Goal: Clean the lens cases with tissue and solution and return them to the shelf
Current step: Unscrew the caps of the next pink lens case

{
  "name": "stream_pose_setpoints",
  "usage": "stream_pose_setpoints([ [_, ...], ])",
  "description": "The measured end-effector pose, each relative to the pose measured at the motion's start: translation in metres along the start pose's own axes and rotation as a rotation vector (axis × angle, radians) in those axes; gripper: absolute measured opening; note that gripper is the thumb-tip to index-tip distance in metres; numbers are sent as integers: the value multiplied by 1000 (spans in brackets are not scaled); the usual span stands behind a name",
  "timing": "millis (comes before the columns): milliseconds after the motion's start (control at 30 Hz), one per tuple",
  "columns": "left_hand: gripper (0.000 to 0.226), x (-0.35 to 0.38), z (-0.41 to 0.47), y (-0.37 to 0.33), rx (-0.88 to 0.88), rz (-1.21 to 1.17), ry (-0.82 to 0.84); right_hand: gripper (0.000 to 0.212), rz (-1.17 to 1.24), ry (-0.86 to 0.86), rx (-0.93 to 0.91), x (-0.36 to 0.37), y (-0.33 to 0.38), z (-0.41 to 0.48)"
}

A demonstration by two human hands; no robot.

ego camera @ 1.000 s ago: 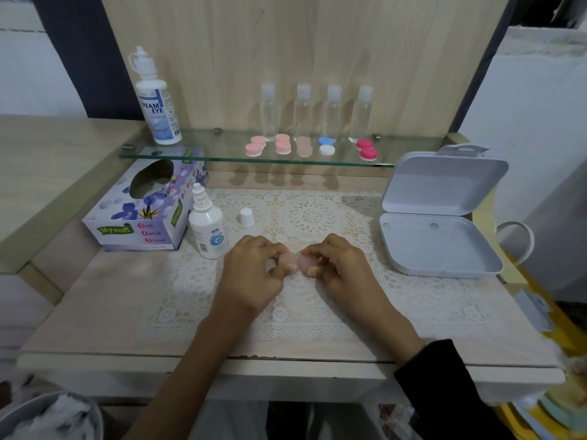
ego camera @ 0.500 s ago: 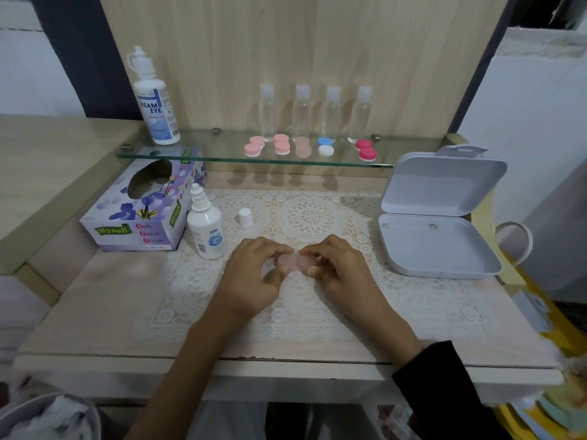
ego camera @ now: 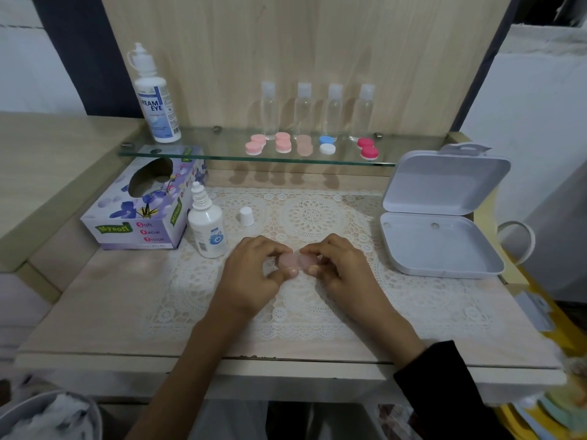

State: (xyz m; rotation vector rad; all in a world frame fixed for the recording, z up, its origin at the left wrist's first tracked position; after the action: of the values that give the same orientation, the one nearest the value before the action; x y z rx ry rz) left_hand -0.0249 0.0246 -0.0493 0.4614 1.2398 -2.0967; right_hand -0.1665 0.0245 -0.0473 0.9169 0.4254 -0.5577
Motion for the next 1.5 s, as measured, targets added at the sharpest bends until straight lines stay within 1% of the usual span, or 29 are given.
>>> stream_pose_setpoints([
  [100, 31, -1, 1, 2, -17, -13, -15, 29, -3, 1, -11, 1, 0, 0],
  [200, 46, 3, -1, -1, 37, -10, 46, 30, -4, 1, -11, 0, 0, 1],
  [233, 47, 5, -1, -2, 54, -10, 65, 30, 0, 1, -11, 0, 1, 1],
  [333, 31, 5, -1, 0, 46, -10, 57, 30, 2, 9, -6, 0, 1, 1],
  [400, 23, 3, 0, 3, -11, -37, 31, 29, -1, 10, -7, 0, 1, 1],
  [433, 23, 2, 0, 4, -42, -49, 21, 29, -1, 10, -6, 0, 0, 1],
  [500, 27, 2, 1, 7, -64, -39, 9, 28, 1, 11, -6, 0, 0, 1],
  [567, 39, 2, 0, 6, -51, -20, 11, 28, 3, 11, -9, 1, 0, 0],
  [633, 56, 3, -1, 1, 10, -8, 26, 28, 8, 12, -11, 1, 1, 1],
  [667, 59, 5, -2, -1, 44, -2, 41, 28, 9, 12, -12, 1, 1, 1],
  [767, 50, 5, -2, -2, 71, -15, 55, 29, 9, 12, -10, 1, 0, 1],
  [1000, 34, -4, 1, 4, -31, -143, -31, 28, 23, 10, 14, 0, -1, 0],
  [1133, 32, -5, 6, 8, -62, -187, -33, 29, 23, 13, 13, 0, -1, 0],
  [1233, 30, -4, 15, 7, -63, -155, -13, 29, 23, 17, 2, 1, 0, 0],
  [1400, 30, 7, 36, 8, -10, -16, 23, 29, 28, 8, -14, 0, 1, 0],
  [1500, 34, 15, 39, 15, -4, 32, 46, 28, 32, 8, -6, 0, 0, 0],
])
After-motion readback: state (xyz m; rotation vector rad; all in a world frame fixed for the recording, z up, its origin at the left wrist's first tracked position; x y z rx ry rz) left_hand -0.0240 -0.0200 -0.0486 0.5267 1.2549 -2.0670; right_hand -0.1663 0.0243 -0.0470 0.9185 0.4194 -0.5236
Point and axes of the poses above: each hand's wrist, its own z-axis towards the middle knuckle, its own x-axis out of the palm, y = z × x, the point moved 9 cm from there along z, towards the middle knuckle, and after that the axes turned 11 degrees about -y, right-handed, at the moved point
